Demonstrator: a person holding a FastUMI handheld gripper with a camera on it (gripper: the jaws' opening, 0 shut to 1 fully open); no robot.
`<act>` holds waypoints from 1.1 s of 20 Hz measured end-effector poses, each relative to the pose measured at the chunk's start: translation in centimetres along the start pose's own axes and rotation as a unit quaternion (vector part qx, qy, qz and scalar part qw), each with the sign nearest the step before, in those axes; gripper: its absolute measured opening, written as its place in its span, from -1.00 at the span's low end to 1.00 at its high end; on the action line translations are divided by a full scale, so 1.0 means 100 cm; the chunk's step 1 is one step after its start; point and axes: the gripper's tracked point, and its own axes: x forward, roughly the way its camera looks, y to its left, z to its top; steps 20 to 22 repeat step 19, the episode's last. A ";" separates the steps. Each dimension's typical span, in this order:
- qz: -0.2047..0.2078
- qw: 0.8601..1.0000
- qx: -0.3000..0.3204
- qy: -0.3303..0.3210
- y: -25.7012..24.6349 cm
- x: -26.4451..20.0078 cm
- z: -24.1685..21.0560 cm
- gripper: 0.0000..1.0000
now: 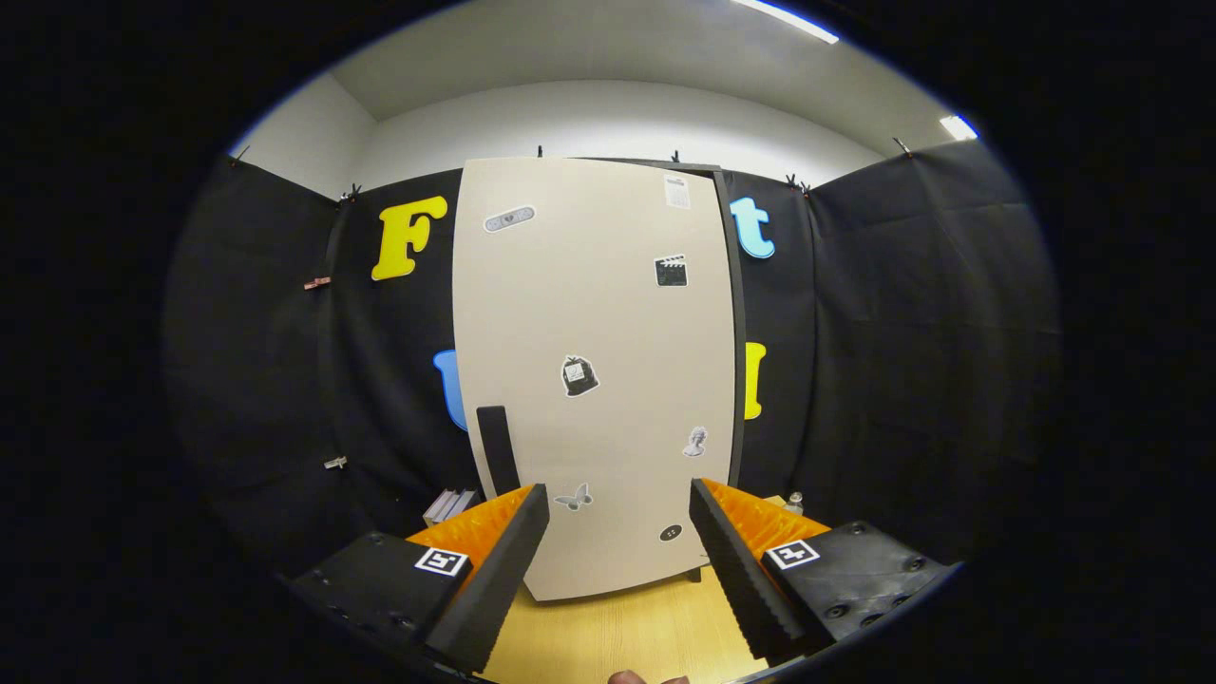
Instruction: Open the shoe cabinet door, grab the shoes and put them into the shoe cabinet, then close the shoe cabinet door.
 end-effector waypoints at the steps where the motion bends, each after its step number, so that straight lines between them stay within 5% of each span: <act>1: -0.002 1.000 -0.001 -0.002 0.000 0.000 0.000 0.95; 22: -0.011 1.000 0.013 -0.009 -0.012 0.000 0.001 0.95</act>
